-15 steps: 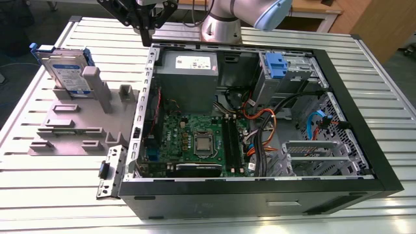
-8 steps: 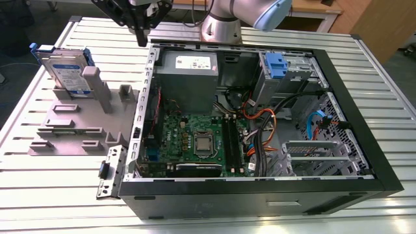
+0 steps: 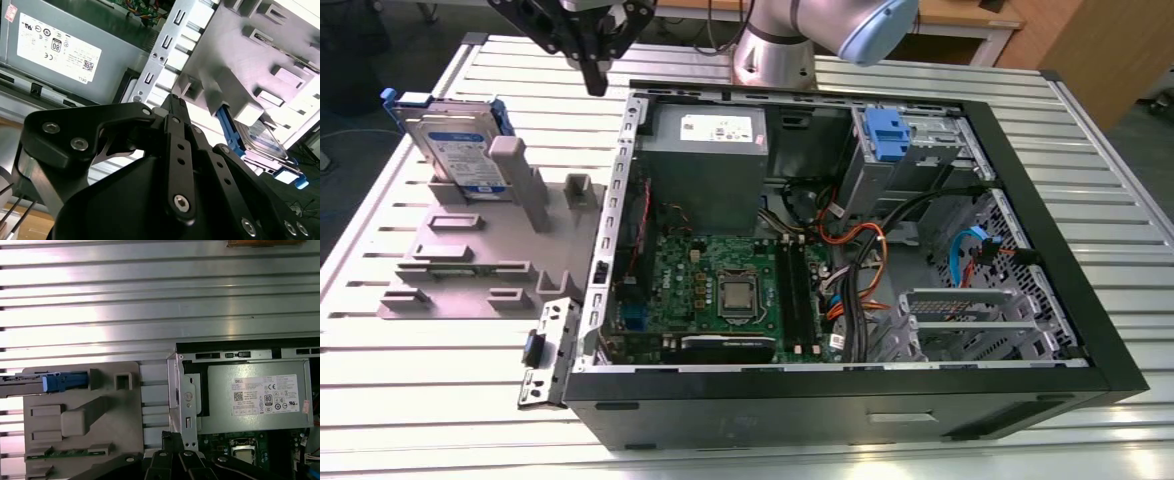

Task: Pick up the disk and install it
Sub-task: 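Reach for the disk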

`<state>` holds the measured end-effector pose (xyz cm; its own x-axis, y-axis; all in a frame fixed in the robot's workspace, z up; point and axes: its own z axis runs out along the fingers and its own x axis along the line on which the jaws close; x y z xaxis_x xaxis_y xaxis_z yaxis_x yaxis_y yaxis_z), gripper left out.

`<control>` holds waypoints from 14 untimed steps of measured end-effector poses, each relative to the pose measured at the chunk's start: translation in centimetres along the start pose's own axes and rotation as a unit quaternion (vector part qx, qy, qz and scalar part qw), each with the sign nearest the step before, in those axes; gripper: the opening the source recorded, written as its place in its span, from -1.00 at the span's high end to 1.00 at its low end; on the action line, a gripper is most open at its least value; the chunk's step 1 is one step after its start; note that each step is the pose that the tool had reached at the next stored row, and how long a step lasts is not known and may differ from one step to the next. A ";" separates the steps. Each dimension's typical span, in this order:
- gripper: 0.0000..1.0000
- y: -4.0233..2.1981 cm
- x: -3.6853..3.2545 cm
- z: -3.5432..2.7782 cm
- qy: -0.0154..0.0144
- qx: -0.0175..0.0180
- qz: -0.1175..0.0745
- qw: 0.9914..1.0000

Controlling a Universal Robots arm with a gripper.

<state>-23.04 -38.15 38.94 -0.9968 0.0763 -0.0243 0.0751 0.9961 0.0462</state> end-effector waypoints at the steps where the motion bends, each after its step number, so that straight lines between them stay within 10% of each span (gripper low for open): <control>1: 0.79 0.00 0.14 0.00 0.000 0.000 0.000 1.000; 14: 0.79 0.79 0.46 0.07 0.000 0.000 0.000 1.000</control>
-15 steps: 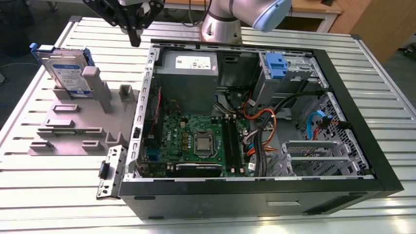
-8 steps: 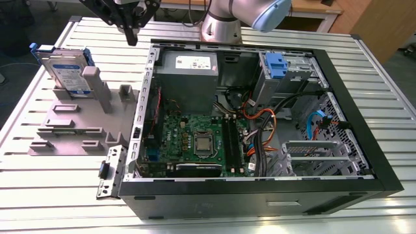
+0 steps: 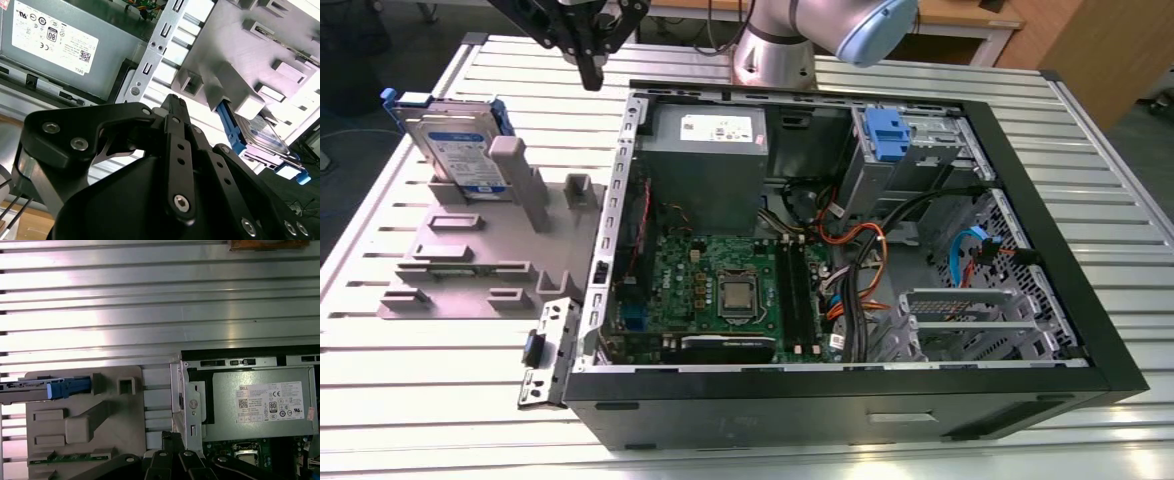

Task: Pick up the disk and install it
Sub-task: 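Reach for the disk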

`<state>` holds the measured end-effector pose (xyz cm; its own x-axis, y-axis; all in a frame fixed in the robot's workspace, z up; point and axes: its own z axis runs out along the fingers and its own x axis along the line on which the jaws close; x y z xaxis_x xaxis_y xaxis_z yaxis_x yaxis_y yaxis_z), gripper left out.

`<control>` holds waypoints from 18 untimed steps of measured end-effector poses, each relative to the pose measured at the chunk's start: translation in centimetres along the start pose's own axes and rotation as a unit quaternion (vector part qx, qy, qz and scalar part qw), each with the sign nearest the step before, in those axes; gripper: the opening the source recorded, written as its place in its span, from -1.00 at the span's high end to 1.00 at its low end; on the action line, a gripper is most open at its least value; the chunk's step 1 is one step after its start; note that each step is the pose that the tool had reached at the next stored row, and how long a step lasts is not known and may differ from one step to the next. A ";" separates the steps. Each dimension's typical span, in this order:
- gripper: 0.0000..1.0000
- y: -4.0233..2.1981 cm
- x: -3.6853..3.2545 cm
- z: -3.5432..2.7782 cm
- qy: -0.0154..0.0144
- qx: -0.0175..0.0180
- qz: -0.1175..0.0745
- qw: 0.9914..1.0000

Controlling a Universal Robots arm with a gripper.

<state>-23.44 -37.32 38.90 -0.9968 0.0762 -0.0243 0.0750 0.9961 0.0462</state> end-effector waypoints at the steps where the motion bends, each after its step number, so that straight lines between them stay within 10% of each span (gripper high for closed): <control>1: 0.79 0.00 0.00 0.00 0.000 0.000 0.000 1.000; 18: 0.79 -0.06 1.50 0.07 0.000 0.000 0.000 1.000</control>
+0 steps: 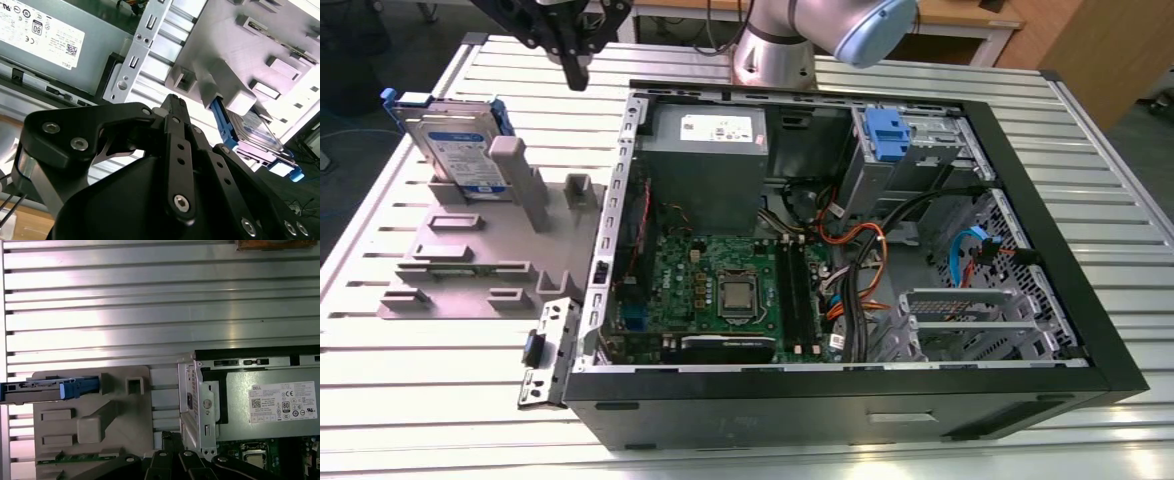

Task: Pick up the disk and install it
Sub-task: 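Reach for the disk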

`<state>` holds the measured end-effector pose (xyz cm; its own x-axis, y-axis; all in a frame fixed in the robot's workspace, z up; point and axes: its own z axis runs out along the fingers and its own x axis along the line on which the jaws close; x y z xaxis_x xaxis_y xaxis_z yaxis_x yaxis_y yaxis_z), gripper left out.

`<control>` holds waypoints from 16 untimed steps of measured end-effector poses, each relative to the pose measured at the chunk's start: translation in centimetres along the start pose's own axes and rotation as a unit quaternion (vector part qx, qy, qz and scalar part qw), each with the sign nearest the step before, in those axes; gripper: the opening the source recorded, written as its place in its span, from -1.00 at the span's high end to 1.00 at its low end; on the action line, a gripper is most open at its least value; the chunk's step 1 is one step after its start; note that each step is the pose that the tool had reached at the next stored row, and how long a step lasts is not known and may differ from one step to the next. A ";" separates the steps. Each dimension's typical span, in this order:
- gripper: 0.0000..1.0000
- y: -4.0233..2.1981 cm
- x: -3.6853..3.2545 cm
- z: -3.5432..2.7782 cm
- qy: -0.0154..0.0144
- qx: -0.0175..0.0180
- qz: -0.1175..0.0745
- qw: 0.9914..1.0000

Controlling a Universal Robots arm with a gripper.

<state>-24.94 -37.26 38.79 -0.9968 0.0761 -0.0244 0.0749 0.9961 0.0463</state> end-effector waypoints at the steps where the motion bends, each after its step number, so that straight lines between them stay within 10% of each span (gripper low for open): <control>1: 0.79 0.03 0.12 0.01 0.000 0.000 0.000 1.000; 16: 0.79 0.68 0.37 0.04 0.000 0.000 0.000 1.000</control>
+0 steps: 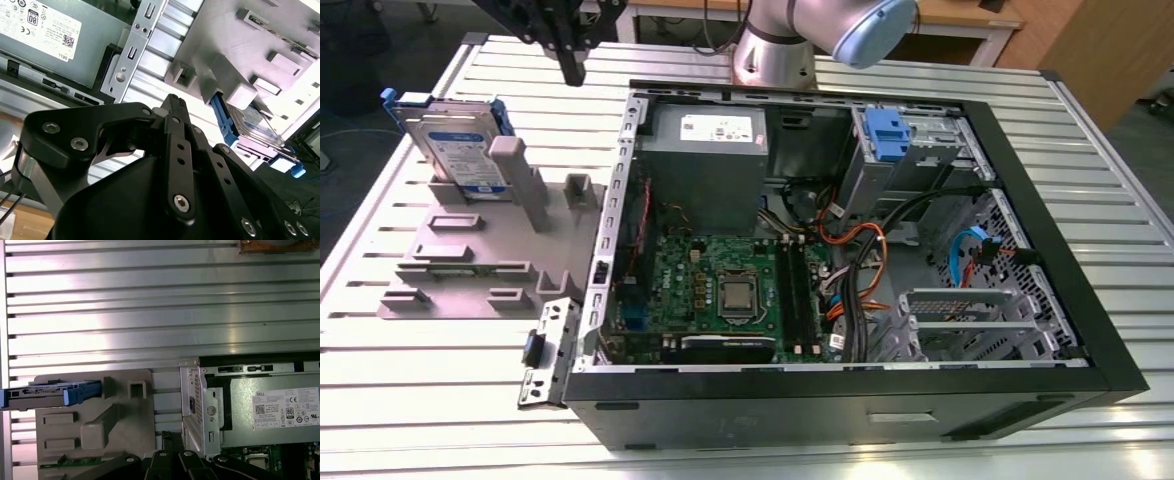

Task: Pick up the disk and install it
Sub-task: 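Reach for the disk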

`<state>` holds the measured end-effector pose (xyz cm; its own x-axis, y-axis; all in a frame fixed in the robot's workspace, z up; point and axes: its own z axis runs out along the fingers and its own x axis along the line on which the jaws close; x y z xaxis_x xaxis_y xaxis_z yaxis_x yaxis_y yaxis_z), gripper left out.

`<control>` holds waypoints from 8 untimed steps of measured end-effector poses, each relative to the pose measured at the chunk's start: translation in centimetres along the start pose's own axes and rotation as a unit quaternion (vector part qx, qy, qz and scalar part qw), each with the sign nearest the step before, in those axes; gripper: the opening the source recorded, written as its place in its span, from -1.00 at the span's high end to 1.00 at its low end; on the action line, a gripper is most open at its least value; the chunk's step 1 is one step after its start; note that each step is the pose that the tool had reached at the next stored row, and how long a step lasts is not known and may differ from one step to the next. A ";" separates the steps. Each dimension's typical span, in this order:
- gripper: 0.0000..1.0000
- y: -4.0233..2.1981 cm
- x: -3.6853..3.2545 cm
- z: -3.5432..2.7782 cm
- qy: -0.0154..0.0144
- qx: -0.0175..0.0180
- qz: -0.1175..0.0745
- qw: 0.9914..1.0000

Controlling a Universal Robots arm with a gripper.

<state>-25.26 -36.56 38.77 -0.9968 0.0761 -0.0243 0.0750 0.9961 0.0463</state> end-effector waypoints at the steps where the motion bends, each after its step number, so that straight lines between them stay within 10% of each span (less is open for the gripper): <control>1: 0.79 0.01 0.01 0.00 0.000 0.000 0.000 1.000; 8: 0.79 -0.02 0.97 0.05 0.000 0.000 0.000 1.000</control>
<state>-26.22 -36.51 38.69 -0.9968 0.0763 -0.0243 0.0751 0.9961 0.0463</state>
